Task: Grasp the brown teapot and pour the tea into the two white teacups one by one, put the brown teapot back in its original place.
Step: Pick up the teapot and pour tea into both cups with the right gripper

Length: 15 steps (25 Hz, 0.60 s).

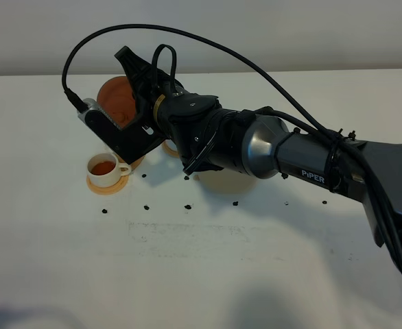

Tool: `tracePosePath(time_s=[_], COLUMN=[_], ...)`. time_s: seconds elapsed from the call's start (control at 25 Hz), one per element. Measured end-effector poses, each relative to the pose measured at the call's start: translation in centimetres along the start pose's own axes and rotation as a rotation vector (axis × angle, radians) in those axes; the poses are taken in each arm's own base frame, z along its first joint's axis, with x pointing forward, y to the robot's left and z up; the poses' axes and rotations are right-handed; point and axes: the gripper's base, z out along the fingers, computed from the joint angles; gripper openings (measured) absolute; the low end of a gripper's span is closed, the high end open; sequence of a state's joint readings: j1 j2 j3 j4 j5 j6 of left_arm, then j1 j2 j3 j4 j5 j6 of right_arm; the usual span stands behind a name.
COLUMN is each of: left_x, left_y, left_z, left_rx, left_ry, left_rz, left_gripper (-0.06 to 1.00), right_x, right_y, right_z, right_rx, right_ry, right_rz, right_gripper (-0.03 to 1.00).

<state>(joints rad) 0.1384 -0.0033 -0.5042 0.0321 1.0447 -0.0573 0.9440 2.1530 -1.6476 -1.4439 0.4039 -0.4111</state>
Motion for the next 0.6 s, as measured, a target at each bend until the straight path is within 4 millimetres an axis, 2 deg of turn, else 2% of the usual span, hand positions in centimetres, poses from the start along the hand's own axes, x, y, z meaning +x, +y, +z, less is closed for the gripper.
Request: tracePosePath(time_s=[0.6], left_x=[0.00], left_y=[0.00], left_z=[0.00], left_rx=[0.000], left_ry=[0.000], left_rz=[0.000], left_gripper=[0.67], right_x=[0.01], right_y=[-0.02], right_z=[0.00], right_rx=[0.003], right_ry=[0.001], right_rz=[-0.005], right_gripper=[0.09])
